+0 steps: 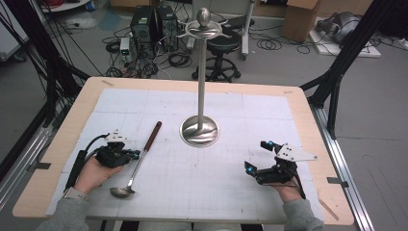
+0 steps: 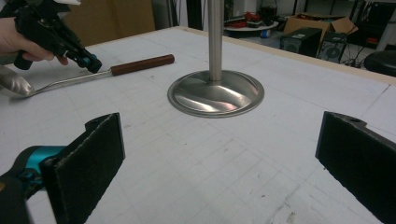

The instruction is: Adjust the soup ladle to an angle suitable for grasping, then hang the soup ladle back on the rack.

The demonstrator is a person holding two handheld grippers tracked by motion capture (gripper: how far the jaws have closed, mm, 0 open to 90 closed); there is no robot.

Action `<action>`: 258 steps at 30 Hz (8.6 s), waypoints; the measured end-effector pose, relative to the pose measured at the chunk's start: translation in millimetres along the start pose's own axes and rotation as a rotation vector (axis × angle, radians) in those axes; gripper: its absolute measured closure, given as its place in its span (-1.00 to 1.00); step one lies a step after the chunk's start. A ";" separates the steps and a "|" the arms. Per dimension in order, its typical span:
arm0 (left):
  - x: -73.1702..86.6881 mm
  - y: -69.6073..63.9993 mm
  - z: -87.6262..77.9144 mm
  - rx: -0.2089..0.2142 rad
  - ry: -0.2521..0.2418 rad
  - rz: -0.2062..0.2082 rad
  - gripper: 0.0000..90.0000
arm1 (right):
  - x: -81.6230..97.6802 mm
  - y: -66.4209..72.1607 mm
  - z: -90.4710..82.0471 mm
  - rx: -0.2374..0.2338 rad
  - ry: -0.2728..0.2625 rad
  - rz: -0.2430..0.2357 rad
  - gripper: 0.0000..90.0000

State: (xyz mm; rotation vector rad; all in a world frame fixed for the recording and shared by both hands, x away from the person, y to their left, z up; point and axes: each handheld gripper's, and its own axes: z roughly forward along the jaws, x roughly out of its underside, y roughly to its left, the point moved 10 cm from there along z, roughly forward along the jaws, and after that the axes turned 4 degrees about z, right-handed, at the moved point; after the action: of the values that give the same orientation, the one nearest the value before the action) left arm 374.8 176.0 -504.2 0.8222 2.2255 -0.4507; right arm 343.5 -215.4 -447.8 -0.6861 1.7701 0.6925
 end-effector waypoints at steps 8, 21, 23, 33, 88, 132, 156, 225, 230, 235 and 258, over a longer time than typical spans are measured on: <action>0.6 -0.6 6.0 -0.017 0.016 0.038 0.99 | 0.2 0.0 -0.8 0.001 0.001 -0.001 -0.99; -4.3 -9.4 12.0 0.018 0.016 0.052 0.99 | 0.6 0.1 -0.9 0.003 0.004 -0.002 -0.99; -4.3 -9.5 12.1 0.017 0.017 0.052 0.99 | 0.7 0.1 -1.0 0.003 0.005 -0.003 -0.99; -5.8 -19.0 15.0 0.059 0.020 0.079 0.99 | 1.3 0.4 -1.5 0.002 0.007 0.001 -0.99; -3.7 -73.5 18.0 0.256 0.064 0.225 0.99 | 2.2 0.2 -2.0 0.003 0.010 0.004 -0.99; -12.1 -109.1 28.2 0.290 0.124 0.380 0.99 | 5.1 0.3 -9.4 0.015 0.012 0.005 -0.99; -34.4 -107.3 51.0 0.190 0.112 0.261 0.98 | 3.6 -1.6 -15.3 0.026 -0.006 0.006 -0.99; -11.5 -150.2 9.0 0.283 0.264 0.532 -0.64 | 1.7 -3.7 -9.9 0.013 -0.007 0.016 -0.99; -6.7 -149.5 6.9 0.287 0.297 0.535 -0.68 | 2.0 -3.4 -8.7 0.012 -0.002 0.012 -0.99; -0.9 -147.2 8.4 0.271 0.325 0.542 -0.69 | 1.7 -2.6 -6.8 0.007 0.002 0.014 -0.99; 7.9 -145.1 12.3 0.263 0.416 0.559 -0.17 | 1.1 -0.6 -1.8 -0.012 0.007 0.008 -0.99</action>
State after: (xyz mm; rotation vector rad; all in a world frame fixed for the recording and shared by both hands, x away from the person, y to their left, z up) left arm 279.1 66.0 -507.6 1.7482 2.1832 -0.3179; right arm 342.5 -217.3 -448.4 -0.6903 1.7770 0.7072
